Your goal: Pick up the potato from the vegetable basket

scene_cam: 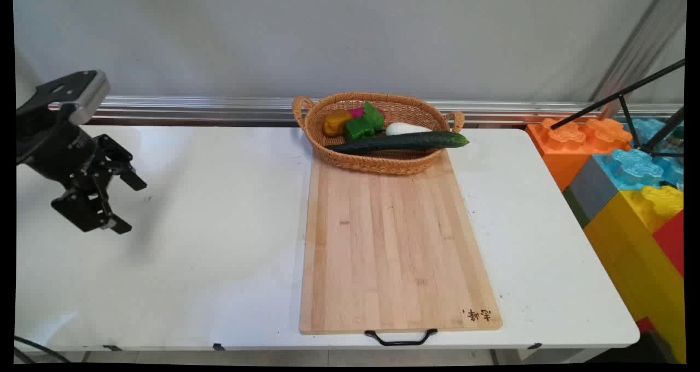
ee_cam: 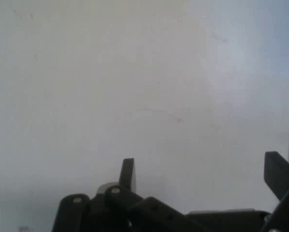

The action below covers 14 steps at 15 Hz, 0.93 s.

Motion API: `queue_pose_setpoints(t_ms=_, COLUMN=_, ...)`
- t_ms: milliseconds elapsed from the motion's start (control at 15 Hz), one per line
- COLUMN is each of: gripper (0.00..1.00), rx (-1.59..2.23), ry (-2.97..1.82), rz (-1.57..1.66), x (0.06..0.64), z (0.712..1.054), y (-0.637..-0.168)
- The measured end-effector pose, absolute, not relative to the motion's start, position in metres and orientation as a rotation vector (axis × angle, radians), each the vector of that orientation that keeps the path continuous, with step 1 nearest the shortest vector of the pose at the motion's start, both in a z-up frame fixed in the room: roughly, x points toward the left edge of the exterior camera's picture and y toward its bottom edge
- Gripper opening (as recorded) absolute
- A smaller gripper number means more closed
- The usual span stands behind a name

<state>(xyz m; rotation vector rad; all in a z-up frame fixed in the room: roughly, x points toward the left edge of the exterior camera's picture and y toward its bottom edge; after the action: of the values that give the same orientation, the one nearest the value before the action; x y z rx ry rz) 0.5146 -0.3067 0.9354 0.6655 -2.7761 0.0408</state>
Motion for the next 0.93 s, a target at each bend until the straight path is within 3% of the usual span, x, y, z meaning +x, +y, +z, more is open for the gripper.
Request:
queue_pose_setpoints(t_ms=467, gripper=1.00, rx=0.627, ry=-2.641, rz=0.178, x=0.472, z=0.945, y=-0.326)
queue_pose_setpoints(t_ms=933, gripper=1.00, rx=0.688, ry=-2.581, rz=0.322, x=0.404, z=0.968, y=-0.392)
